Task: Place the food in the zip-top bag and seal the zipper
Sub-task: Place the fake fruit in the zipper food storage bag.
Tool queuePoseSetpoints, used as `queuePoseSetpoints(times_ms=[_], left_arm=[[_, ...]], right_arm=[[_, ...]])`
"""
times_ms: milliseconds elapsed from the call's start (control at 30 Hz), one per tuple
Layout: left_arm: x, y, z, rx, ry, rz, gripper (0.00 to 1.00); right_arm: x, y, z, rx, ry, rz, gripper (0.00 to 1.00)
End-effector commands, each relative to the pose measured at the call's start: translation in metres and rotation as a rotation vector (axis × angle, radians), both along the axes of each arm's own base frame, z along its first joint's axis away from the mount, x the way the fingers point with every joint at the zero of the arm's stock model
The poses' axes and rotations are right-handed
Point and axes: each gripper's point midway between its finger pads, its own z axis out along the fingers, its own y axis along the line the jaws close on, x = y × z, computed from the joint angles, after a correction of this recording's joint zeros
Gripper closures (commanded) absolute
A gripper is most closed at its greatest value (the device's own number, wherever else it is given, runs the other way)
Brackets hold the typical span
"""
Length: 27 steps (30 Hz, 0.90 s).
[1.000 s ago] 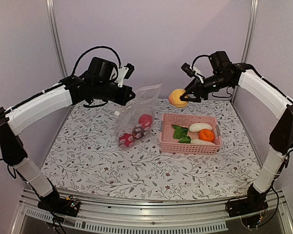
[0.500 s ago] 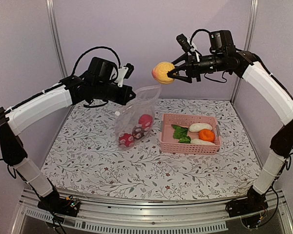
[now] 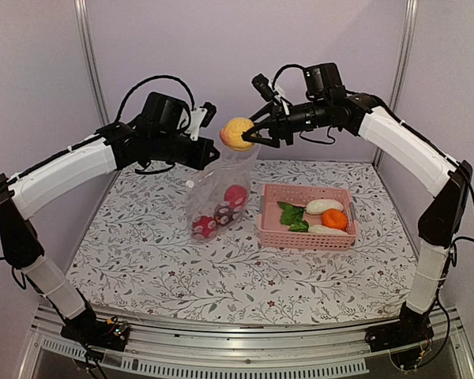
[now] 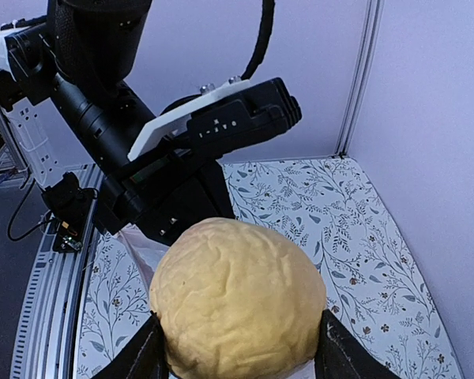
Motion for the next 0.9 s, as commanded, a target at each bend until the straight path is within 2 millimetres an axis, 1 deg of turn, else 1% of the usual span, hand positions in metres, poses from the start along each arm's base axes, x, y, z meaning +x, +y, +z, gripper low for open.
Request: queuePoseSetpoints(times_ms=[0,67,233,367,467,633,667,733,767,800,867], left_arm=[[-0.002,0.008,0.016,-0.028,-0.032,0.017,1.00],[-0.001,0.010,0.016,-0.024,-0.036,0.022,1.00],[0.001,0.010,0.015,-0.022,-0.041,0.029,1.00],[0.002,0.007,0.011,-0.022,-0.031,0.021,1.00],[0.002,0.005,0.011,-0.027,-0.027,0.017,1.00],[0.003,0.005,0.012,-0.027,-0.034,0.017,1.00],[0.004,0.005,0.011,-0.026,-0.033,0.017,1.00],[0.004,0.004,0.010,-0.026,-0.032,0.015,1.00],[0.004,0.004,0.009,-0.025,-0.031,0.013,1.00],[0.004,0.003,0.009,-0.024,-0.028,0.013,1.00],[0.004,0.003,0.007,-0.022,-0.026,0.012,1.00]], right_arm=[[0.001,0.009,-0.023,-0.032,0.003,-0.006,0.44],[-0.001,0.010,-0.031,-0.047,0.007,-0.006,0.42],[-0.005,0.012,-0.047,-0.075,0.018,0.009,0.42],[-0.012,0.018,-0.057,-0.107,0.003,0.022,0.40],[-0.020,0.025,-0.064,-0.135,-0.014,0.037,0.37],[-0.034,0.037,-0.076,-0.205,-0.039,0.066,0.26],[-0.035,0.039,-0.082,-0.223,-0.035,0.070,0.24],[-0.036,0.042,-0.084,-0.244,-0.029,0.073,0.16],[-0.036,0.042,-0.085,-0.250,-0.021,0.073,0.10],[-0.035,0.043,-0.088,-0.255,-0.010,0.069,0.07],[-0.037,0.042,-0.082,-0.245,-0.013,0.071,0.06]])
